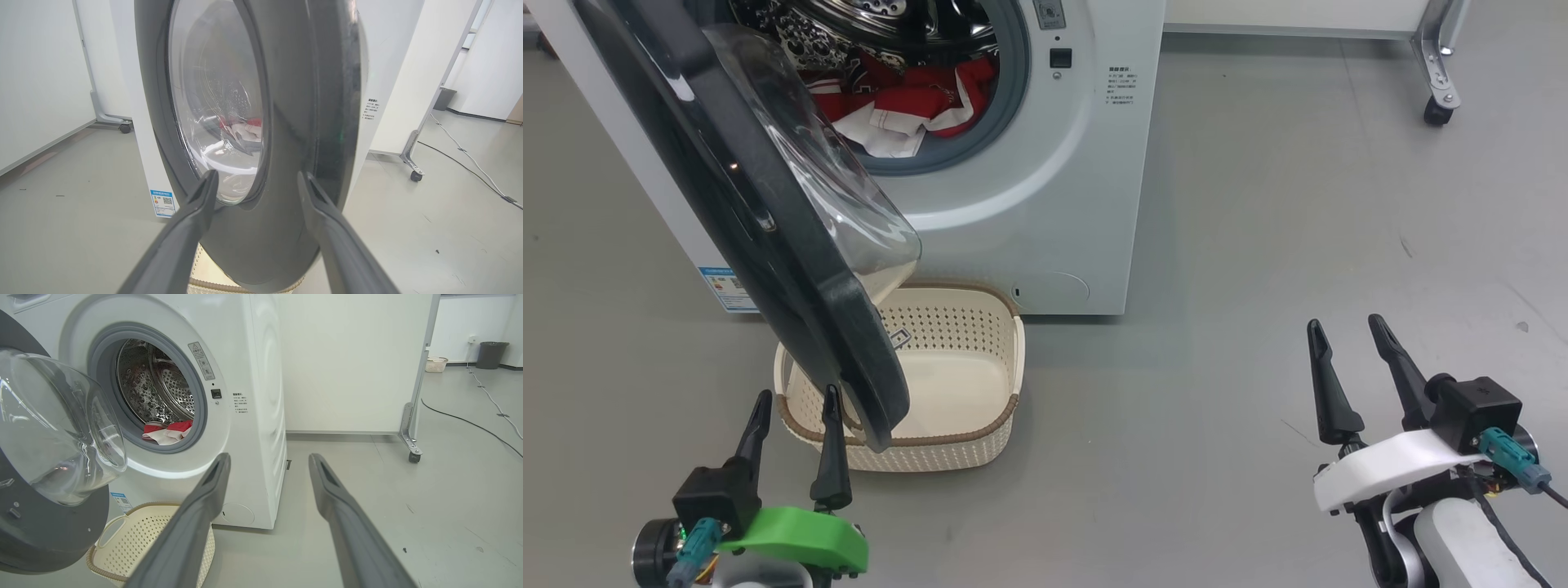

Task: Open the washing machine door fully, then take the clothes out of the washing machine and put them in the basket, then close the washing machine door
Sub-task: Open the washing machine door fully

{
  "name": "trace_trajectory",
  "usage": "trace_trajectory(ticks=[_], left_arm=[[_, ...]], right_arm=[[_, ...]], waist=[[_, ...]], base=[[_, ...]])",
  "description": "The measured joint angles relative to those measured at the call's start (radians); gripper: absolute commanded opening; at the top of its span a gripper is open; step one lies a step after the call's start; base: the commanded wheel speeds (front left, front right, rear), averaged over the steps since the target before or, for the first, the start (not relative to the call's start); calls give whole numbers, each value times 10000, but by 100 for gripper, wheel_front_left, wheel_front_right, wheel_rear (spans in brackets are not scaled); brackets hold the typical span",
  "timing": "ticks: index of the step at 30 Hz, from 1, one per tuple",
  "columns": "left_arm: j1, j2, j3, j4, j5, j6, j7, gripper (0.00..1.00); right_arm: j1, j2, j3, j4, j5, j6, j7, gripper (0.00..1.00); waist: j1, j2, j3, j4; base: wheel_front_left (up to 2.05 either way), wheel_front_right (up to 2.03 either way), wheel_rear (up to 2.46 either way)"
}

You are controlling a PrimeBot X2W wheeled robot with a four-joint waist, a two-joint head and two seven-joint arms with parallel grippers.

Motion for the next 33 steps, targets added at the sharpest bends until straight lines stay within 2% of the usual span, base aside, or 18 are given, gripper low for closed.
trace_trajectory(ticks=[33], left_arm=[[-1, 0, -81, 25, -29, 2, 0, 100]], right_arm=[[341, 506, -612, 10, -579, 527, 0, 100]], waist=[[0, 0, 21, -46]], base=[[0, 0, 0]])
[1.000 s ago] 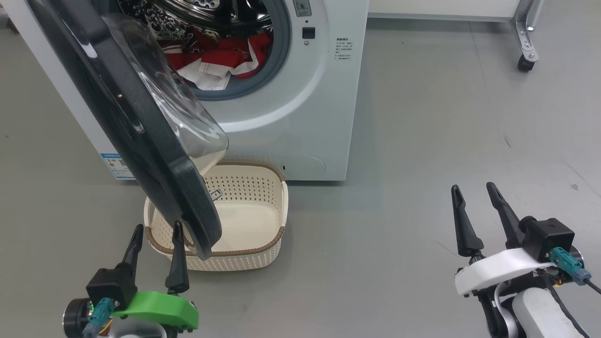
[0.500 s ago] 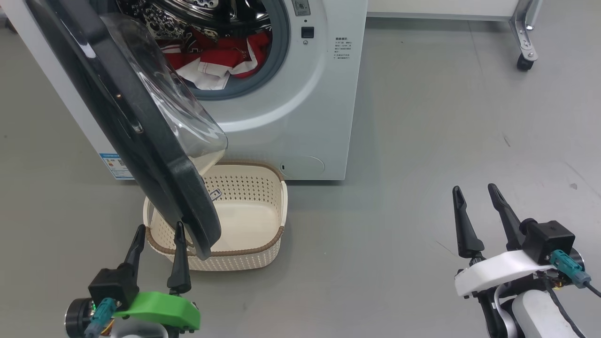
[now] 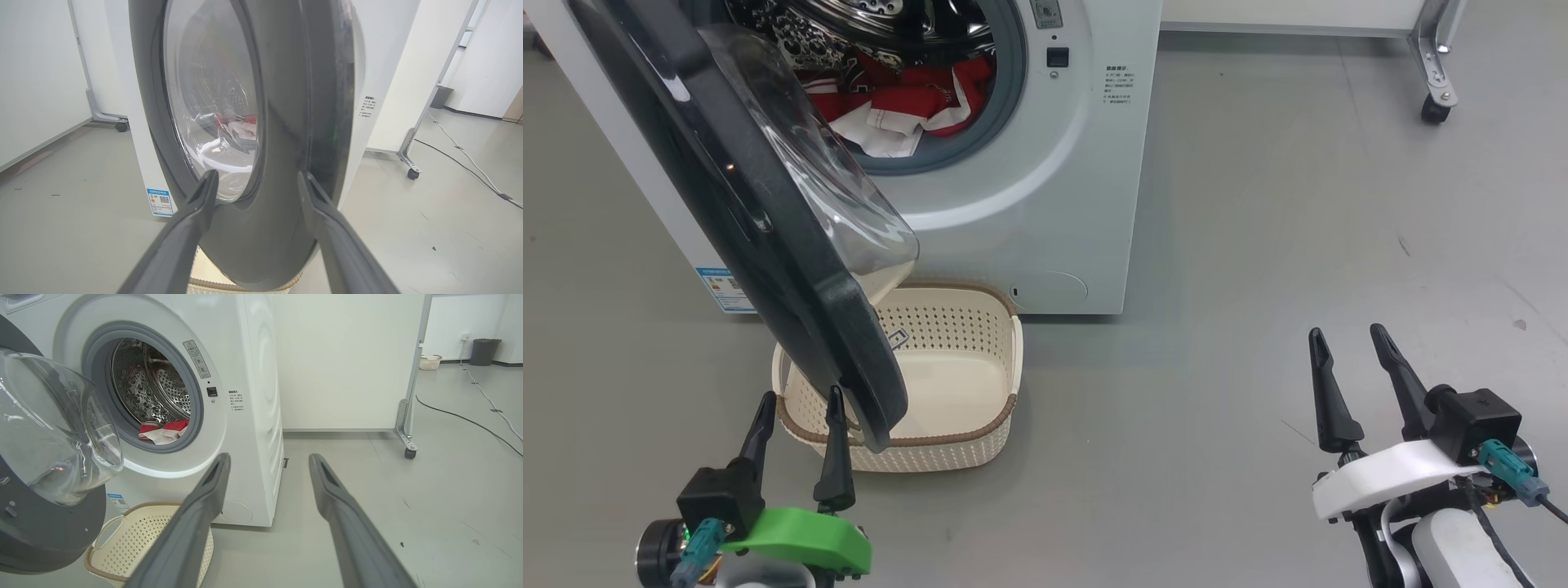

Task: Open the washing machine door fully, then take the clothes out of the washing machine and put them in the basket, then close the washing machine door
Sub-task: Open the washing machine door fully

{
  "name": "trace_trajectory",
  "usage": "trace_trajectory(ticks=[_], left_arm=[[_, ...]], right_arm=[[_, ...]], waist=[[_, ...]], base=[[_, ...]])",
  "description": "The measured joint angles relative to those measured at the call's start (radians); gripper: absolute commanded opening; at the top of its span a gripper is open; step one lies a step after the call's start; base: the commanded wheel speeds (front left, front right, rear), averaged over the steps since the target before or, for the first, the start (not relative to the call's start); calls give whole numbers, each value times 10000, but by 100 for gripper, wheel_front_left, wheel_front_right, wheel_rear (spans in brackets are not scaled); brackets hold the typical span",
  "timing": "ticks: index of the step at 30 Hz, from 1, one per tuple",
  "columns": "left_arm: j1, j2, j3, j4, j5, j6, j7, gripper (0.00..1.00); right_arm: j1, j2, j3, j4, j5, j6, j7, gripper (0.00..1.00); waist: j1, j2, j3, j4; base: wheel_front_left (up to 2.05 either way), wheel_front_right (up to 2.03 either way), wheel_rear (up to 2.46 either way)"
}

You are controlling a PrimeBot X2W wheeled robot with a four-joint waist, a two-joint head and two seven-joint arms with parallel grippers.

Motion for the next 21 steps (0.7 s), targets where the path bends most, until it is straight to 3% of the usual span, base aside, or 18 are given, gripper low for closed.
trace_trajectory(ticks=[13, 15, 16, 21], left_arm=[[0, 0, -29, 69, -4, 0, 0, 100], [1, 0, -50, 134, -82, -2, 0, 6], [1, 0, -48, 136, -100, -2, 0, 0], [1, 0, -54, 140, -84, -8, 0, 0]], right_arm=[[115, 155, -190, 58, -215, 173, 0, 100], [170, 199, -213, 82, -247, 178, 0, 100], [191, 261, -261, 92, -238, 190, 0, 100], [199, 374, -328, 109, -234, 355, 0, 100]], waist=[[0, 0, -35, 2], [0, 0, -35, 9], [0, 0, -35, 12], [0, 0, -37, 14]], base=[[0, 0, 0], [0, 0, 0], [0, 0, 0], [0, 0, 0]])
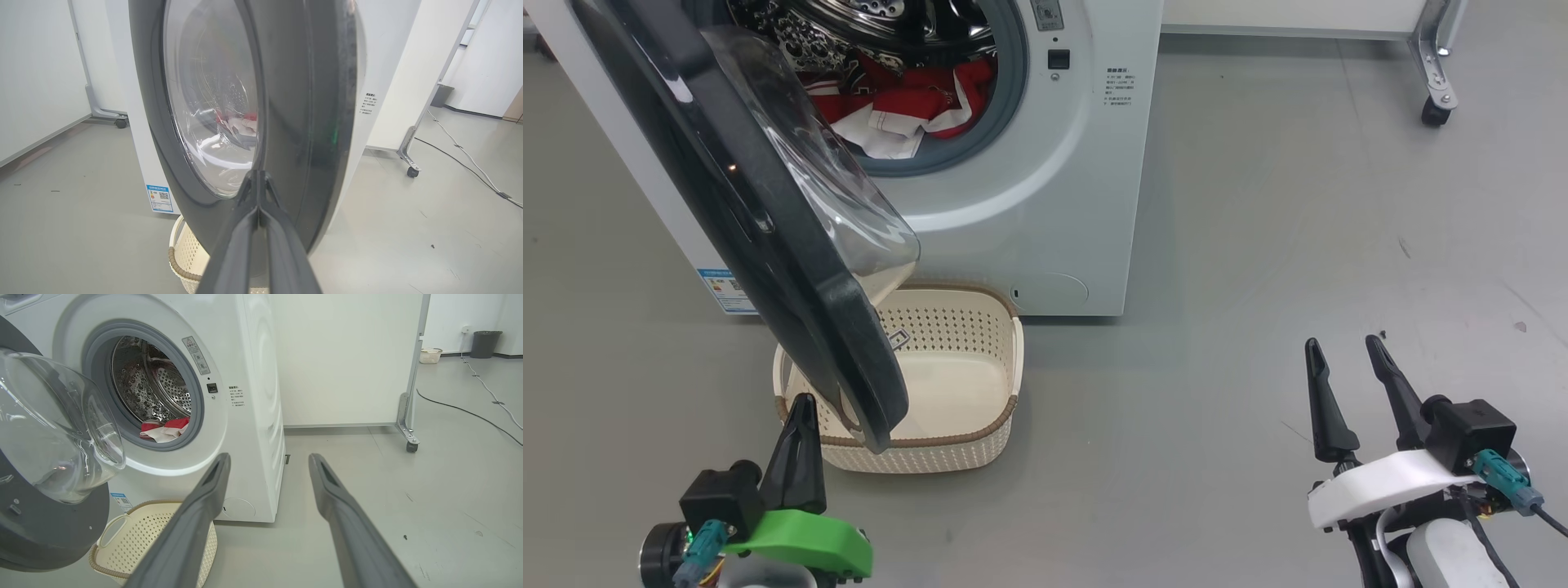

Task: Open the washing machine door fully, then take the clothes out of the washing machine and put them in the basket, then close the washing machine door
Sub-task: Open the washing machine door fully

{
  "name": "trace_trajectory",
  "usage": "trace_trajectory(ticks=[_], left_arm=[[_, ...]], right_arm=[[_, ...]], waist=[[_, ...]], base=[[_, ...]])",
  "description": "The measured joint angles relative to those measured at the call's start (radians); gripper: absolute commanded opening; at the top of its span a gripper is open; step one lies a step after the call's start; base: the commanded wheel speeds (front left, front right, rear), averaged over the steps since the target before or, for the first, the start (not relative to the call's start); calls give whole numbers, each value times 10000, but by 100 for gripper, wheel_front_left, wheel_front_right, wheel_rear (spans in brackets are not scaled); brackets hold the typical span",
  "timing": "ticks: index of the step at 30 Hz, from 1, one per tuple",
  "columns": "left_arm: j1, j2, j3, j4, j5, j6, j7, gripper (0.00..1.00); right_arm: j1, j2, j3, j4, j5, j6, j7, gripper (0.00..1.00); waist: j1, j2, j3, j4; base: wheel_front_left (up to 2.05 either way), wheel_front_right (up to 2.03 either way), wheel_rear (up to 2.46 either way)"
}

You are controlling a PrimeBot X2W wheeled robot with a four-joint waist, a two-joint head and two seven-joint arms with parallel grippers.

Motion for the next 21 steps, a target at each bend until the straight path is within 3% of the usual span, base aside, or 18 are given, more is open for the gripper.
trace_trajectory(ticks=[10, 21], left_arm=[[0, 0, 198, -90, -4, -10, 0, 0], [-505, 86, 1064, -1313, 25, -36, -2, 0]], right_arm=[[8, 10, -44, 146, -276, 159, 0, 100], [8, 163, -92, 211, -382, 261, 0, 100]], waist=[[0, 0, -121, -6], [0, 0, -235, 14]], base=[[0, 0, 0], [0, 0, 0]])
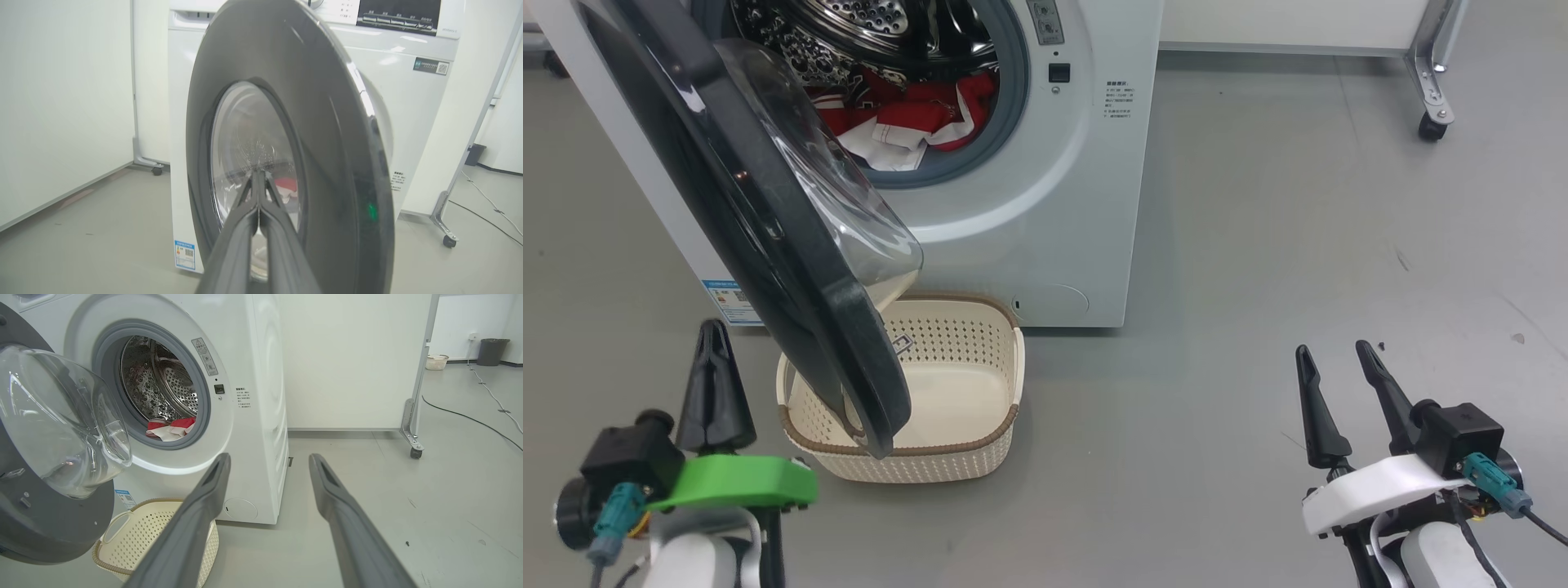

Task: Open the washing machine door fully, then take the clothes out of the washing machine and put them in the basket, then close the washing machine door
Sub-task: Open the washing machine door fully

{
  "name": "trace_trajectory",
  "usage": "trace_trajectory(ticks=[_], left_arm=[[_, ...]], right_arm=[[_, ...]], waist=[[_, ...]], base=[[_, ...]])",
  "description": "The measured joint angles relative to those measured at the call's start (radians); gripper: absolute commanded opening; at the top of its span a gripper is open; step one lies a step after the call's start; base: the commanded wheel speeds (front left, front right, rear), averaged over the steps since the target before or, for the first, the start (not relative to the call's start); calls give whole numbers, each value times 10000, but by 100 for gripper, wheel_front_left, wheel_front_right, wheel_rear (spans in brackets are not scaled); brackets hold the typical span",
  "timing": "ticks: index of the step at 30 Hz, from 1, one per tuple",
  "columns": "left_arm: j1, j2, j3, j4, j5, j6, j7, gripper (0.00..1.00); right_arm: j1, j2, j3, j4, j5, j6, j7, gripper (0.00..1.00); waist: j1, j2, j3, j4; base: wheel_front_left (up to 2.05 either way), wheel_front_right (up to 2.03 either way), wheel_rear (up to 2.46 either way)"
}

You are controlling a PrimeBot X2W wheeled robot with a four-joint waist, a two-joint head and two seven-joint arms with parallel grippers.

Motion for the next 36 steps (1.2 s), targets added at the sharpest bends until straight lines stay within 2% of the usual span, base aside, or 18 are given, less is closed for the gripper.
trace_trajectory(ticks=[16, 27, 36], left_arm=[[-1936, 713, 261, -1801, 606, -150, -46, 0], [-2786, 790, -709, -2263, 955, -508, 554, 0], [-2767, 481, -1662, -1770, 955, -671, 1329, 0]], right_arm=[[-3, 153, -198, 33, -150, 84, 0, 100], [-5, 341, -276, 102, -173, 176, 0, 100], [-12, 401, -372, 111, -263, 265, 0, 100]], waist=[[0, 0, 102, -59], [0, 0, 160, -216], [0, 0, 241, -363]], base=[[0, 0, 0], [0, 0, 0], [0, 0, 0]])
